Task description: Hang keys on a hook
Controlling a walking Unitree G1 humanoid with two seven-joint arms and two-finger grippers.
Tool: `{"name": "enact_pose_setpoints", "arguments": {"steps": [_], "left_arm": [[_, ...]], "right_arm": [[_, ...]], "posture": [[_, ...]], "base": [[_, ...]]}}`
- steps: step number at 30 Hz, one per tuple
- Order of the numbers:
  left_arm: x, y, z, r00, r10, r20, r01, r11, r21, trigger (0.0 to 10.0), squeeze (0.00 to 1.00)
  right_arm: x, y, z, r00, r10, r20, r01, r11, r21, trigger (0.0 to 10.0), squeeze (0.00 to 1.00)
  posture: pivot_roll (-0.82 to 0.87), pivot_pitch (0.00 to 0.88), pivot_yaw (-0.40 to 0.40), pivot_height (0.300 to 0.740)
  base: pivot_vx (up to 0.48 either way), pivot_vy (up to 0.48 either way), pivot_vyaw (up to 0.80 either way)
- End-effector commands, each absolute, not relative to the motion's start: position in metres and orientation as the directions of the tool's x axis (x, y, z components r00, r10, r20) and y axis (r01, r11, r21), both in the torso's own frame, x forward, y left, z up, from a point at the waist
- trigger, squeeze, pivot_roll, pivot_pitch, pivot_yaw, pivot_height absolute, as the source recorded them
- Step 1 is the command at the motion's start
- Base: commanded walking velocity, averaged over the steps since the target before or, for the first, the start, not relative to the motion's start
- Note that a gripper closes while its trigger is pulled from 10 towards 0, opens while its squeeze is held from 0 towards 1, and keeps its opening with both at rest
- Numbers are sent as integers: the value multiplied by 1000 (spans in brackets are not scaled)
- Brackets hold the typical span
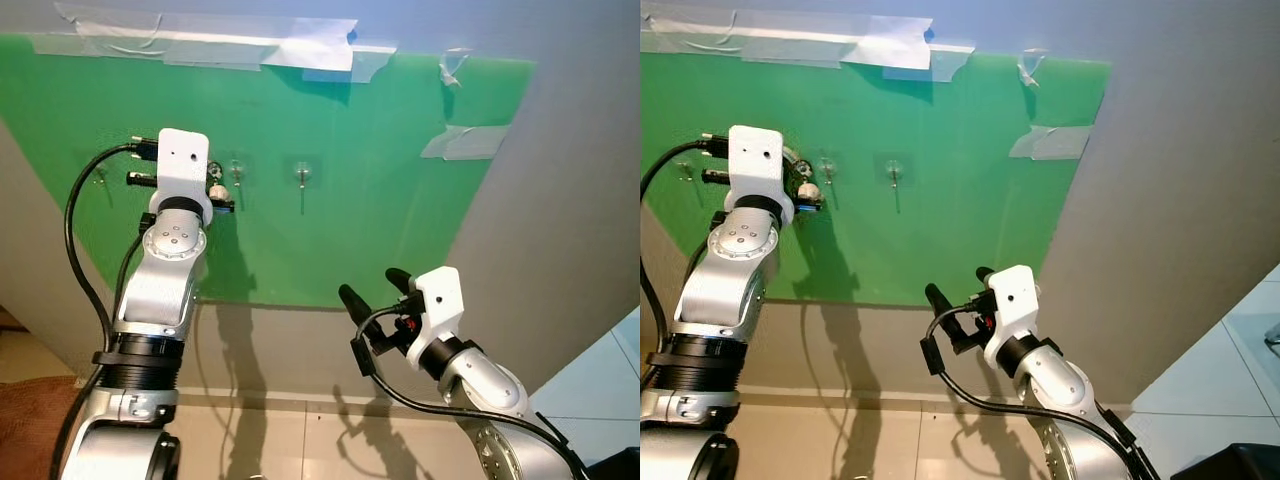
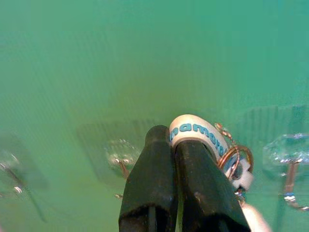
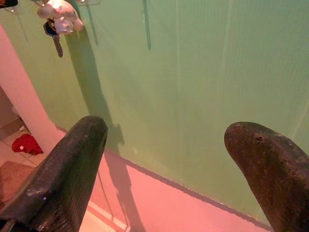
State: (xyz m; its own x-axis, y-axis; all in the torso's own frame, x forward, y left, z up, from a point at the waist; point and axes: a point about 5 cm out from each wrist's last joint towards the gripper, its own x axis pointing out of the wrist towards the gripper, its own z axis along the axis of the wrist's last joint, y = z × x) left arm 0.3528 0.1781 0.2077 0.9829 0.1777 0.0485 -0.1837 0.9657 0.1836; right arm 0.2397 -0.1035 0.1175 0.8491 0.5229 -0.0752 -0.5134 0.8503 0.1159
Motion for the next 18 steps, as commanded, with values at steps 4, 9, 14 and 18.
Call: {"name": "enact_pose_setpoints", "arguments": {"steps": [4,9,14,18], "left_arm": [[351,168,201,992,119,30,-123,969,215,0,0],[353,160,203,997,55,54,-69,952,297,0,0],[353,150,206,995,-16,97,-29,895,444,0,0],[354,142,204,990,-94,102,15,803,596,0,0]], "right_arm": [[240,-104,121,846,528,-71,-519,848,108,10000,0],[240,-104,121,843,534,-73,-525,844,106,10000,0],[241,-103,121,842,535,-73,-527,843,105,10000,0],[241,-103,121,842,535,-71,-527,843,107,10000,0]], "posture": [[-35,0,20,740],[-34,0,16,740],[-35,0,18,740],[-36,0,21,740]], "base": [[0,0,0],[0,0,0],[0,0,0],[0,0,0]]}}
